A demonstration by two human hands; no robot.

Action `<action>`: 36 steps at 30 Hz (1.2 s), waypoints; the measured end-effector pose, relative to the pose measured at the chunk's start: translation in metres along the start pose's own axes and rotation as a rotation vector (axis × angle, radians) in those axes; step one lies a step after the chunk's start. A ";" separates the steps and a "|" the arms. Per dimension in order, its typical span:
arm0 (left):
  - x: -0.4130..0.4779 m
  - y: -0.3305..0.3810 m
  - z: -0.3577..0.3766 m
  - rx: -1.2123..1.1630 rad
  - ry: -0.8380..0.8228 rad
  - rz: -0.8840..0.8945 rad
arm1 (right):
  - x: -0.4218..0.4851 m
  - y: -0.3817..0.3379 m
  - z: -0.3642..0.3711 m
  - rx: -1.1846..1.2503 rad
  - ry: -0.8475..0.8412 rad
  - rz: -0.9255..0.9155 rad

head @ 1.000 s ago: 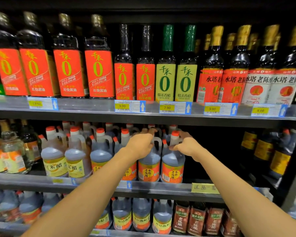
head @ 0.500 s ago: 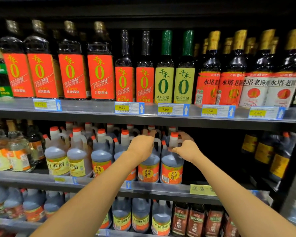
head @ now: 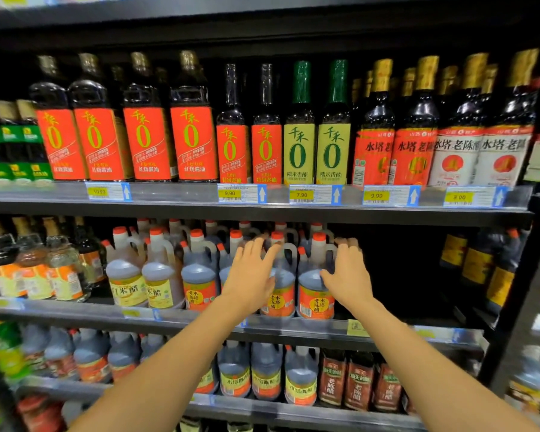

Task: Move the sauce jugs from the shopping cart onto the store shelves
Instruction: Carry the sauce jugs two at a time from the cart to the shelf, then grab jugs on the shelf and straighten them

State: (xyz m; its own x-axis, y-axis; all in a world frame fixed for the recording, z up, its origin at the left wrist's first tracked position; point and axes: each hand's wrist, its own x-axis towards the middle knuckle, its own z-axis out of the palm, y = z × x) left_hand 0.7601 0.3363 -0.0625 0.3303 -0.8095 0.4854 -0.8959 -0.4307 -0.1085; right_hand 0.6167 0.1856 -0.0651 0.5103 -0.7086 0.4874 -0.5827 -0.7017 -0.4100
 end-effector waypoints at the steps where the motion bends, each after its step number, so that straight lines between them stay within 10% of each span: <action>1: -0.006 -0.003 -0.001 -0.004 0.007 -0.003 | -0.006 0.000 -0.003 -0.031 0.008 -0.028; 19: -0.092 -0.005 -0.066 0.123 -0.354 0.104 | -0.138 -0.053 -0.067 -0.382 -0.302 -0.088; 36: -0.068 0.260 -0.106 -0.011 -0.211 0.451 | -0.221 0.142 -0.258 -0.489 -0.195 0.243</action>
State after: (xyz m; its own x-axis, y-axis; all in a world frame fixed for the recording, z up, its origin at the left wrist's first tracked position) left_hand 0.4734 0.3224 -0.0316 -0.0394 -0.9778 0.2059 -0.9660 -0.0154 -0.2579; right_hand 0.2586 0.2618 -0.0322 0.4053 -0.8781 0.2542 -0.8986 -0.4338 -0.0659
